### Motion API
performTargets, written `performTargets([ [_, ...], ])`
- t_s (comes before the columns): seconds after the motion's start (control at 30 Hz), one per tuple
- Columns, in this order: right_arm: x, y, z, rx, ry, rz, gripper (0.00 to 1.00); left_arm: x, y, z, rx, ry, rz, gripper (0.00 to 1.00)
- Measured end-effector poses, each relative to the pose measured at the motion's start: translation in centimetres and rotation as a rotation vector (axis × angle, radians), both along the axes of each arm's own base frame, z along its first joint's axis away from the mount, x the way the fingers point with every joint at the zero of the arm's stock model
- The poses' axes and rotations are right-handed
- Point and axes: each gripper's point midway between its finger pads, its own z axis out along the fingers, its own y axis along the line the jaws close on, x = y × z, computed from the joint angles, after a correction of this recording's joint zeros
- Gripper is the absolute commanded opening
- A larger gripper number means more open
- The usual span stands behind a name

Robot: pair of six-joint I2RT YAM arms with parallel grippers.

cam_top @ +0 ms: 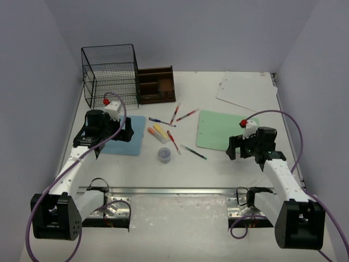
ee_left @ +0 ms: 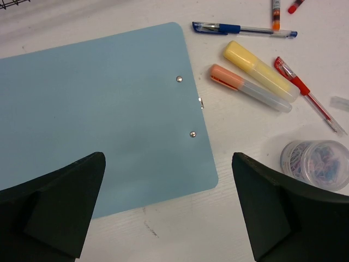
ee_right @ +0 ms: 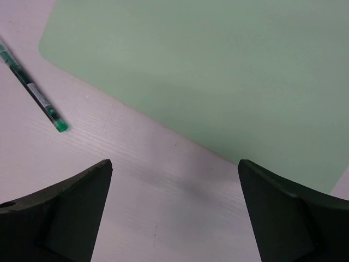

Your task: Organize the desk

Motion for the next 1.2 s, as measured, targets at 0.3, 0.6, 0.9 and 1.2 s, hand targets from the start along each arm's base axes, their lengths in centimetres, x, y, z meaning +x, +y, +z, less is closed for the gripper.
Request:
performTargets([
  [0.3, 0.0, -0.1, 0.0, 0.000, 0.002, -0.004, 0.99, 0.0, 0.2, 0.1, 0.081, -0.022, -0.024, 1.00],
  [0.6, 0.0, -0.3, -0.2, -0.006, 0.010, -0.012, 0.99, -2.2, -2.7, -1.7, 0.439, -0.036, -0.196, 0.98],
  [0.9, -0.1, -0.6, -0.8, -0.015, 0.038, -0.023, 0.99, -5.5, -3.7, -4.5, 0.729, 0.012, -0.337, 0.91],
  [1.2, -0.3, -1.2, -1.5, -0.032, 0.065, -0.047, 0.99, -7.8, -4.7, -6.3, 0.926, 0.008, -0.441, 0.92],
])
